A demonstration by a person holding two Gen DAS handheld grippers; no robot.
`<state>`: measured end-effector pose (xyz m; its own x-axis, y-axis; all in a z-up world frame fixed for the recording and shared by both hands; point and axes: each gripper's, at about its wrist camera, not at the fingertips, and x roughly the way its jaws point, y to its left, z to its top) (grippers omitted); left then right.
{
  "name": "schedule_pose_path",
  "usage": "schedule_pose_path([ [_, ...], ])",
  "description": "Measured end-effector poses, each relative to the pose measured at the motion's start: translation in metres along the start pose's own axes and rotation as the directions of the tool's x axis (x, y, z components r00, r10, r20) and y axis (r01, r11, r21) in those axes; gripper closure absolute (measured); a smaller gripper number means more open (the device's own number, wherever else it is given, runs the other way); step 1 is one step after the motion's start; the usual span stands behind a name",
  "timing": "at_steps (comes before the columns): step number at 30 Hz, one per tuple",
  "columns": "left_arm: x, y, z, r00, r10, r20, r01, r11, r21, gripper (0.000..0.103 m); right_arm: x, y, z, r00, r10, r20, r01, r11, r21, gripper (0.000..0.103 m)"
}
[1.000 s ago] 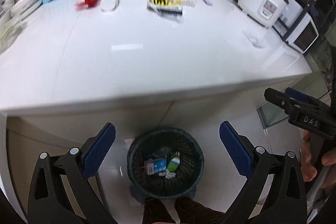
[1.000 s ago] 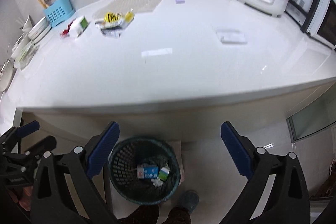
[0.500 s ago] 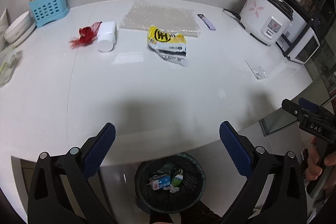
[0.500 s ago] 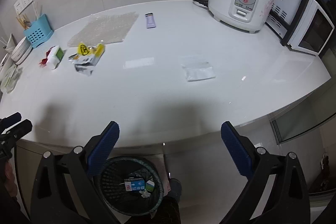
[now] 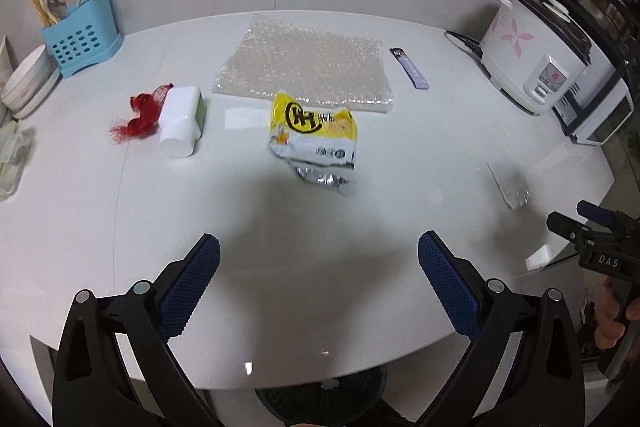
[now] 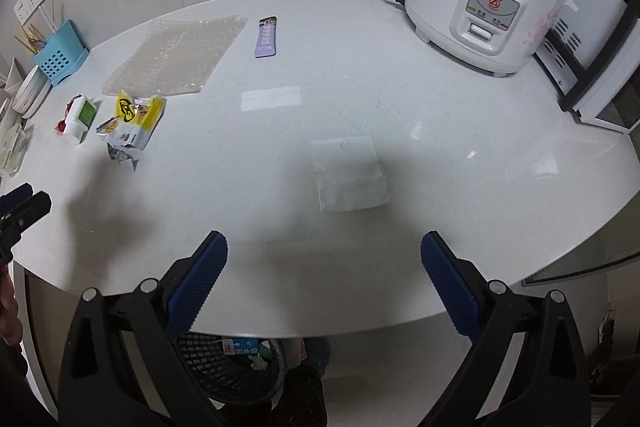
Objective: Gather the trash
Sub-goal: 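Move both tools up over the counter toward the snack bag and plastic bag, then grasp the yellow snack bag with the left gripper while the right grasps the clear plastic bag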
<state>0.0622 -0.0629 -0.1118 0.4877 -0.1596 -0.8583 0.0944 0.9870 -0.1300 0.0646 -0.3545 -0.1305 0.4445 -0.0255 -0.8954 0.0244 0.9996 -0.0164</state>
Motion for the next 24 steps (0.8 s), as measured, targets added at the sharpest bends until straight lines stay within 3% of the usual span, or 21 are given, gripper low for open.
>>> schedule_pose_path([
  [14,0.071,-0.007,0.056,0.997,0.018,-0.07,-0.018,1.0,-0.006,0.006,0.049,-0.024,0.039,0.992,0.016,-0.126,-0.014,1.0,0.011,0.01],
  [24,0.111,-0.011,0.076,0.993,0.036,-0.111,-0.037,0.999,-0.002,0.006,0.08,-0.027,0.051,0.979,0.015,-0.202,-0.012,1.0,0.016,0.01],
])
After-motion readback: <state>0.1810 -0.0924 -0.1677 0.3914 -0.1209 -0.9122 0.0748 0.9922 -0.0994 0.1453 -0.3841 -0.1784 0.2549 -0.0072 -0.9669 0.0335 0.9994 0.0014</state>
